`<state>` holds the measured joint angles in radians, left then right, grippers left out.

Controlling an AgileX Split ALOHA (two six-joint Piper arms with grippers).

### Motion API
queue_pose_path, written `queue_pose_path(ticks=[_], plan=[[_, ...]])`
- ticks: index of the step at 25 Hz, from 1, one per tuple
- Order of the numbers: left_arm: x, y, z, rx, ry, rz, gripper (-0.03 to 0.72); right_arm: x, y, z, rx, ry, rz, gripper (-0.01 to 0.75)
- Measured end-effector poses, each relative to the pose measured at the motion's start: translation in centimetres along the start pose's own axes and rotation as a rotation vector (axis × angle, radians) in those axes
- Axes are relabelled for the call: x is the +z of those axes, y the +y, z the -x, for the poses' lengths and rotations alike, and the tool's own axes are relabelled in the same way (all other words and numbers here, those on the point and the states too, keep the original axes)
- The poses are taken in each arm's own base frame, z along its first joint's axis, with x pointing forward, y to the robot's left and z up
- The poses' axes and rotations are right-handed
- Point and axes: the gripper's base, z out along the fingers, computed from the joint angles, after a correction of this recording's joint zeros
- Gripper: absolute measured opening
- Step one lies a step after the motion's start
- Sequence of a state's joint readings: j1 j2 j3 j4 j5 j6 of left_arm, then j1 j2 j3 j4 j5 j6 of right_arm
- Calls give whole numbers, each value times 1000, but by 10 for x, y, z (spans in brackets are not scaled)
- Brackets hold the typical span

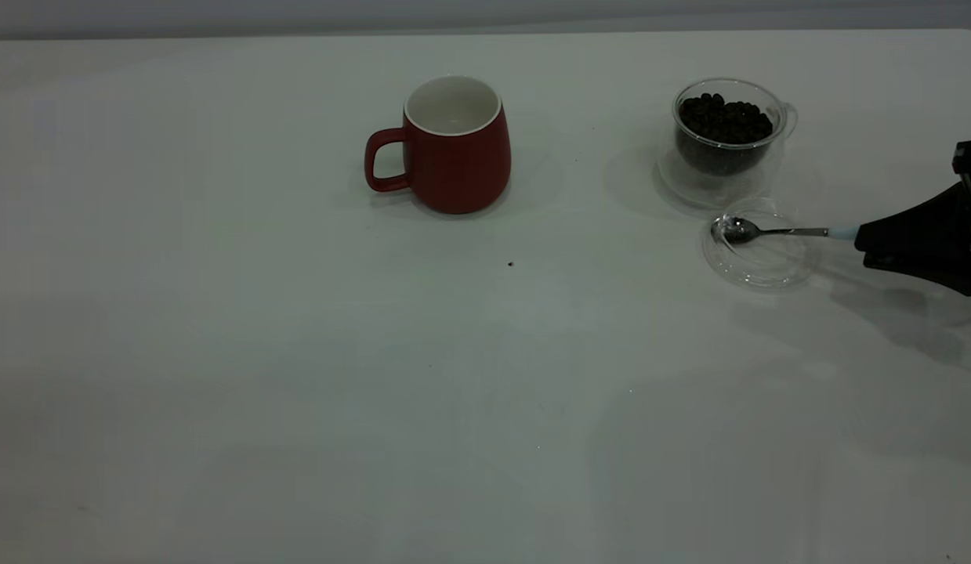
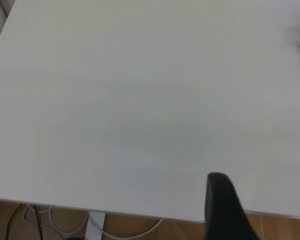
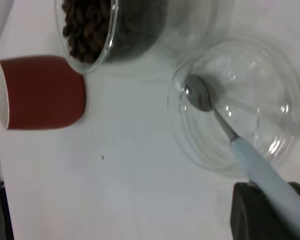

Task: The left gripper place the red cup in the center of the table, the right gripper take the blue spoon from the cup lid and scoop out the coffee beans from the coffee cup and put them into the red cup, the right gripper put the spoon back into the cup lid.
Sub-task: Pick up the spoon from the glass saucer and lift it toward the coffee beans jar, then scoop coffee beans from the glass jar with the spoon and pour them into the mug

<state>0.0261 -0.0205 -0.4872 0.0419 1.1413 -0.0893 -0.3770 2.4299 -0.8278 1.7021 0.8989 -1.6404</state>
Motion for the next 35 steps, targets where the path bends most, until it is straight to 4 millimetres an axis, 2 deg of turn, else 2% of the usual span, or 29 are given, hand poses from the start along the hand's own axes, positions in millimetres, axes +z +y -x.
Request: queue_pose_path(ticks=[6,18,24,32,35], plan=[[0,0,0,0,0,0,445,-3,5,-3,-24,55,3,117],[0,0,0,0,0,0,445,-30,30,14,-112,47,-97,113],[0,0,0,0,0,0,445,-48,54,24,-166,0,-87,113],[0,0,0,-2,0,0,445,-79,99,39,-254,-123,-26,113],[0,0,0,-2,0,0,445,-80,110,50,-258,-149,-17,113]])
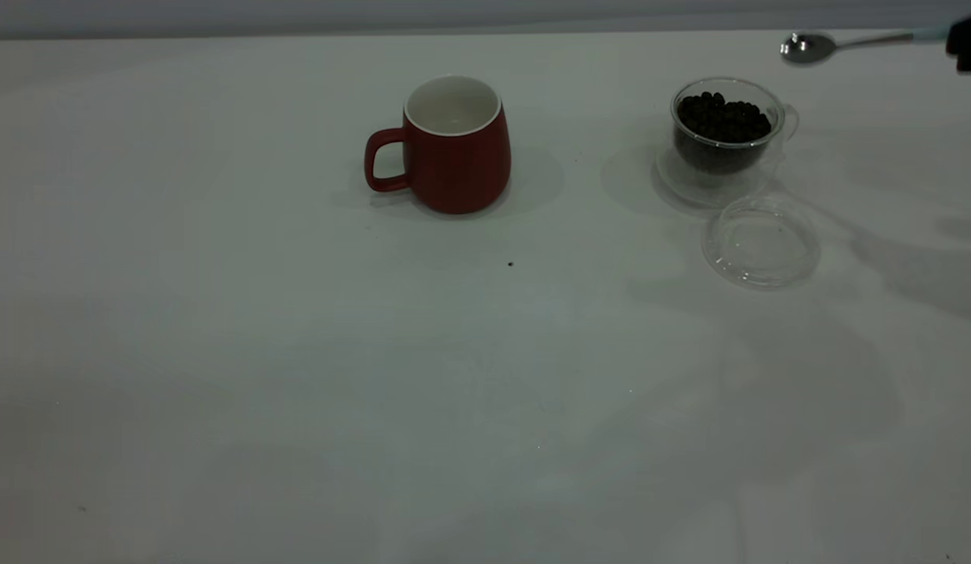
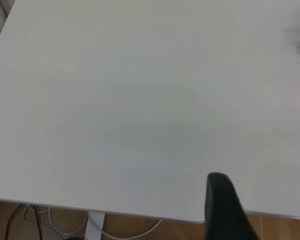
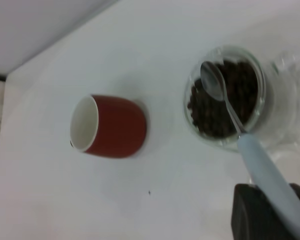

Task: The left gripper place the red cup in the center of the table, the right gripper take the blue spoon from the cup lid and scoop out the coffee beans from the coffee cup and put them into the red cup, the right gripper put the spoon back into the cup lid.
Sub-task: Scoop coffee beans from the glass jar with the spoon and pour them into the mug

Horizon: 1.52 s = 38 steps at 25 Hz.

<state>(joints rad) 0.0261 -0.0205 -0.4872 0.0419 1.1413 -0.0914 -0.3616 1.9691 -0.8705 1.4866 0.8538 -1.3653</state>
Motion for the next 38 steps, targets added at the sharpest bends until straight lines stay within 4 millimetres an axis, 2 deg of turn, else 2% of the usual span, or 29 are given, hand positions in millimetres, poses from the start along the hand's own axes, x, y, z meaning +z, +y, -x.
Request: queue_pose_path(ticks=[5,9,15,21,38], plan=[[0,0,0,0,0,0,445,14,16,30,-49,19,-7,113],[0,0,0,0,0,0,445,25,20,42,-81,110,-55,113],[0,0,0,0,0,0,445,35,21,37,-110,219,-111,113],[0,0,0,0,0,0,445,45,5,34,-78,212,-159,113],[0,0,0,1,0,0,445,61,-9,28,0,206,-144,112]])
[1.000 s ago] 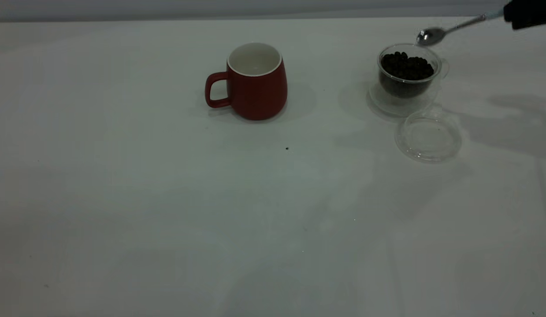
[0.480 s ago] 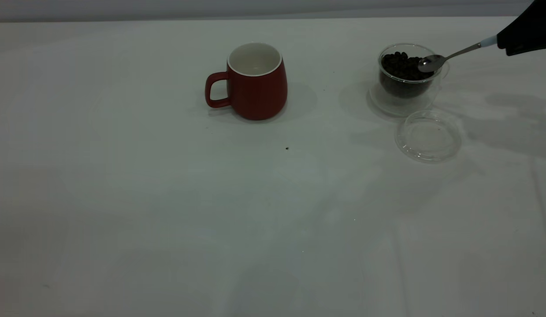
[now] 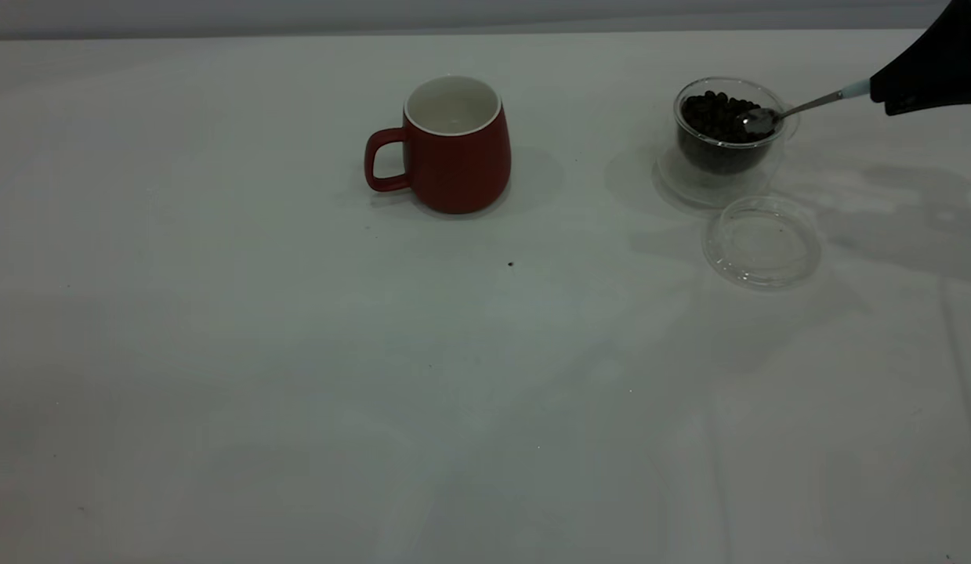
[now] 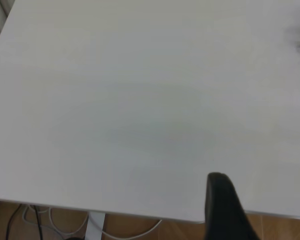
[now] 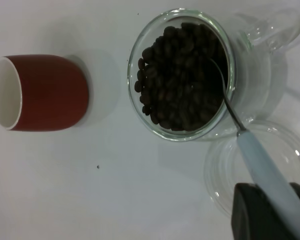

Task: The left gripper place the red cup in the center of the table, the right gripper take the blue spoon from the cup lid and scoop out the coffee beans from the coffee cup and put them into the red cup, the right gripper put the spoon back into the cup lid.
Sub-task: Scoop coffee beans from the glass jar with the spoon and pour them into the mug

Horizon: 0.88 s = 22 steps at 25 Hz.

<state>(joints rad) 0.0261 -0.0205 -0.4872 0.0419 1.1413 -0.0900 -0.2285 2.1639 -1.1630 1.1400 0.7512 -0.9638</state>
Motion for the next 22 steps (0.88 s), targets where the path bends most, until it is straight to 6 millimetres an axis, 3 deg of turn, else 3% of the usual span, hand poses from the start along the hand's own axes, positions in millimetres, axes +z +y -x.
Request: queue_pose_path(ticks=[13,22], plan=[[0,0,0,1,0,0,445,21,-2,-7,22,29,21,112],[0,0,0,1,0,0,445,17,-5,-7,43,38,54,112]])
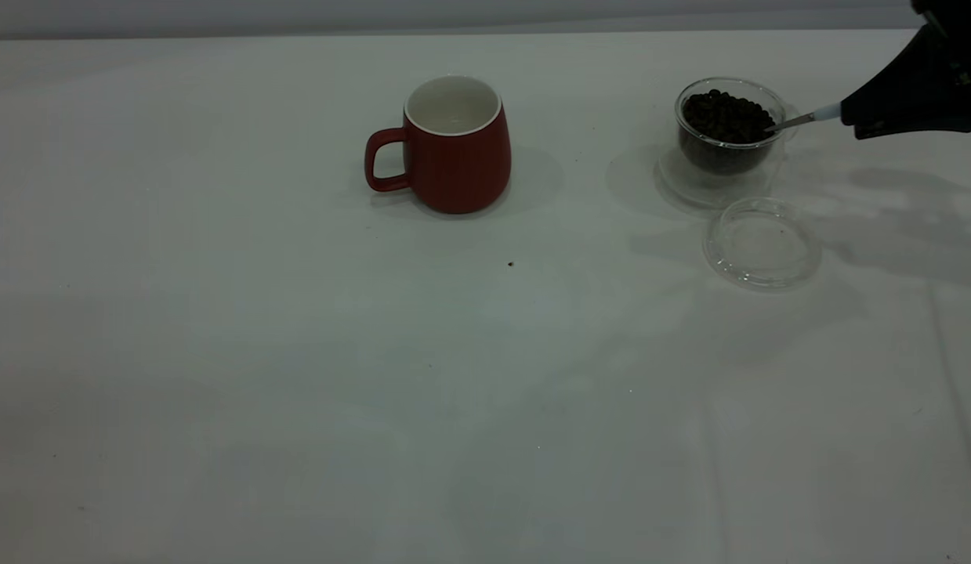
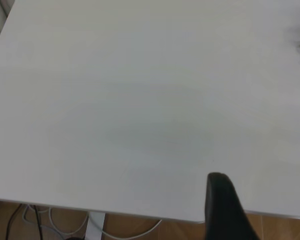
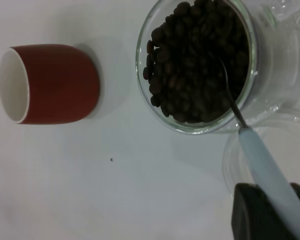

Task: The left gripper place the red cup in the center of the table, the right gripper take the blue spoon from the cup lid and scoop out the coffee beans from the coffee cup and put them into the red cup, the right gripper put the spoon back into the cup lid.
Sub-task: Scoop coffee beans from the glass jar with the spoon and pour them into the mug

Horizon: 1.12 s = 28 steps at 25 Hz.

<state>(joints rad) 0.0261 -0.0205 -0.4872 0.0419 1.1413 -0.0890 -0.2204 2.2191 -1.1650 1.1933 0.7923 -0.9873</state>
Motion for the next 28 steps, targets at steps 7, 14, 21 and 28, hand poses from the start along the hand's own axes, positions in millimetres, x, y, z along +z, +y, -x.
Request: queue_pose_path(ticks=[7,14,21,28], plan=[[0,0,0,0,0,0,445,-7,-5,0,23,3,34,111],[0,0,0,-1,0,0,445,-1,-7,-4,33,31,66,111],[0,0,0,-2,0,0,445,1,-8,-4,41,25,80,111],[0,0,0,-2,0,0,445,-1,-10,-4,54,21,91,111]])
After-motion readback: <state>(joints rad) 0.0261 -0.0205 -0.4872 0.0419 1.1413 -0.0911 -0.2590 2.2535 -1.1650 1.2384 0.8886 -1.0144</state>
